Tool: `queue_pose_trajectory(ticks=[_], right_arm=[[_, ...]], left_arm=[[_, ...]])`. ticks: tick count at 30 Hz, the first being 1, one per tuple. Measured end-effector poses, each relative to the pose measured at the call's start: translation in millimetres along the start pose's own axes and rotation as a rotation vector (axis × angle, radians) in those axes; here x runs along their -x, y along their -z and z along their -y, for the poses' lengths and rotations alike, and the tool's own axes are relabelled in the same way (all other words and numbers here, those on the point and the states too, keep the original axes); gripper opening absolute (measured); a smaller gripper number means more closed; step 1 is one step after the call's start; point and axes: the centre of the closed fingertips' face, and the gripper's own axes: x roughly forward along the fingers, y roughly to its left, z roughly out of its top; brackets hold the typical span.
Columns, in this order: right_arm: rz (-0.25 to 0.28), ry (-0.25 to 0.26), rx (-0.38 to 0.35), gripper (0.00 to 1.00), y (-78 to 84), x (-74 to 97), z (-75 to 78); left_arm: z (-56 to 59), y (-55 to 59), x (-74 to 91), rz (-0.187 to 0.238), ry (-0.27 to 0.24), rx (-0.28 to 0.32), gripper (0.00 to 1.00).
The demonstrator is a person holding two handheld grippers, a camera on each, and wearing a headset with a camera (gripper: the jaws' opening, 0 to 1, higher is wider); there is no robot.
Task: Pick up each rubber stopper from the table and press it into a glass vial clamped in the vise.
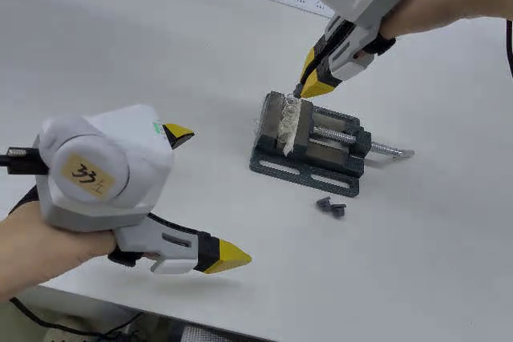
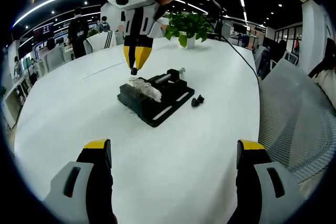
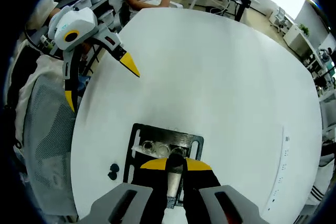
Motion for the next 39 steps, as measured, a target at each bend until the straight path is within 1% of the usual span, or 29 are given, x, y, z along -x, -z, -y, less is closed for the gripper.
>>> queue_pose_trajectory(ticks=[1,3,7,10,13,15,16,17,18,22,27,29,31,32,33,35,36,38,39], right_arm=[[-0.006,-0.002,0.002,0.05,0.4,-0.5,0.2],[-0.016,-0.009,0.001,0.05,1.2,-3.8,6.2],[-0.022,-0.022,-0.003,0.05,0.5,-4.1,4.4],[-0.028,-0.027,-0.005,0.05,2.0,-8.0,4.8],[-0.034,-0.027,0.003,0.05,1.6,-11.8,9.3],[-0.041,-0.027,0.002,0.05,1.2,-15.1,14.9],[-0.052,-0.029,0.002,0.05,1.8,-15.0,12.1],[-0.051,-0.031,0.003,0.05,0.8,-14.8,11.6],[-0.062,-0.033,-0.001,0.05,0.5,-13.2,6.7],[-0.088,-0.037,0.007,0.05,-1.6,-10.4,-4.0],[-0.127,-0.049,-0.002,0.05,-1.2,-8.9,-9.0],[-0.143,-0.052,-0.006,0.05,-0.9,-8.2,-8.4],[-0.155,-0.051,-0.022,0.04,-0.6,-8.1,-7.1],[-0.159,-0.051,-0.035,0.04,1.1,-9.7,-1.1],[-0.163,-0.050,-0.054,0.04,1.7,-10.0,1.0],[-0.166,-0.051,-0.079,0.04,1.2,-10.1,1.9],[-0.169,-0.053,-0.099,0.04,1.3,-11.4,4.8],[-0.179,-0.056,-0.138,0.04,1.5,-13.1,5.8],[-0.182,-0.057,-0.137,0.04,1.2,-14.8,6.7]], left_arm=[[-0.6,1.3,-0.1,0.000,0.000,0.003,0.99],[-1.5,3.1,-0.3,-0.001,0.000,0.008,0.99],[-2.7,6.1,-0.4,-0.002,0.001,0.016,0.98],[-3.3,7.5,-0.5,-0.003,0.001,0.020,0.98],[-3.3,8.2,-0.8,-0.002,0.002,0.023,0.98],[-3.6,8.9,-1.1,-0.002,0.002,0.025,0.98],[-3.6,9.4,-1.5,-0.003,0.004,0.026,0.98],[-3.4,9.6,-1.7,-0.003,0.005,0.027,0.98],[-3.5,10.1,-2.1,-0.004,0.005,0.026,0.98],[-3.1,10.1,-2.9,-0.005,0.006,0.030,0.98],[-2.9,10.5,-3.3,-0.006,0.008,0.031,0.98],[-3.0,11.0,-3.4,-0.008,0.010,0.034,0.98],[-3.2,11.1,-3.2,-0.010,0.008,0.032,0.98],[-3.1,11.0,-3.3,-0.009,0.009,0.033,0.98],[-3.1,11.0,-3.4,-0.008,0.009,0.036,0.98],[-3.1,11.2,-3.6,-0.009,0.009,0.033,0.98],[-3.0,11.1,-3.7,-0.010,0.010,0.032,0.98],[-3.3,11.2,-3.8,-0.008,0.011,0.033,0.98],[-3.3,11.1,-3.8,-0.007,0.011,0.033,0.98]])
